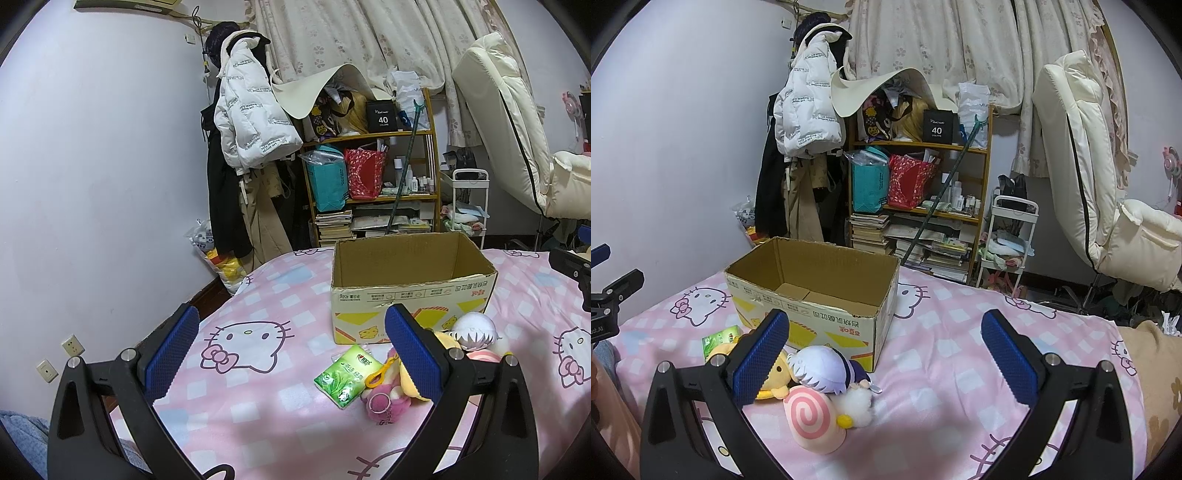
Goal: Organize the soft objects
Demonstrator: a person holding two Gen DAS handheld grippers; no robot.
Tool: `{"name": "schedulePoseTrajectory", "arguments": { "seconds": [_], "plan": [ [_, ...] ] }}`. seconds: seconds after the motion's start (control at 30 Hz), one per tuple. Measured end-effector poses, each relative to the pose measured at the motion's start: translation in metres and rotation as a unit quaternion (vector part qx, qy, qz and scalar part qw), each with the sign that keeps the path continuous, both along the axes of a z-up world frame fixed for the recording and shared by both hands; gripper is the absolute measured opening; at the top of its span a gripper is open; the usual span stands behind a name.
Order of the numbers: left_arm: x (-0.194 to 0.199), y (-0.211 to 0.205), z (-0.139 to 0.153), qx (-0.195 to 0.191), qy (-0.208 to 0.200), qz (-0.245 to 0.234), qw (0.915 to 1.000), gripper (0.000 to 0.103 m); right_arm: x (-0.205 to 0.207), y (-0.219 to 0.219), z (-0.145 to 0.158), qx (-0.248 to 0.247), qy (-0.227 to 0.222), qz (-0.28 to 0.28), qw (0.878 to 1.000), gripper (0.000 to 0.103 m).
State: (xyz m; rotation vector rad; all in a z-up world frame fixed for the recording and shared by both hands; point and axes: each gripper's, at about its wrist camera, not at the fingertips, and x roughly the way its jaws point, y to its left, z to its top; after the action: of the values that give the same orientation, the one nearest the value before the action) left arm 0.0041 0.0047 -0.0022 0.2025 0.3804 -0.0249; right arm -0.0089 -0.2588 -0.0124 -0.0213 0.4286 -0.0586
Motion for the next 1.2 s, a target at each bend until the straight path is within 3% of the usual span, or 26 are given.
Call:
{"name": "schedulePoseTrajectory", "arguments": {
  "seconds": [1.2],
  "plan": [
    [0.0002,0.0002,-0.0022,0.000,-0.002,0.001,1.0000,0.100,-0.0014,-0.0030,0.0018,0.001,-0.003,-0.003,1.000,0.103]
  ]
}}
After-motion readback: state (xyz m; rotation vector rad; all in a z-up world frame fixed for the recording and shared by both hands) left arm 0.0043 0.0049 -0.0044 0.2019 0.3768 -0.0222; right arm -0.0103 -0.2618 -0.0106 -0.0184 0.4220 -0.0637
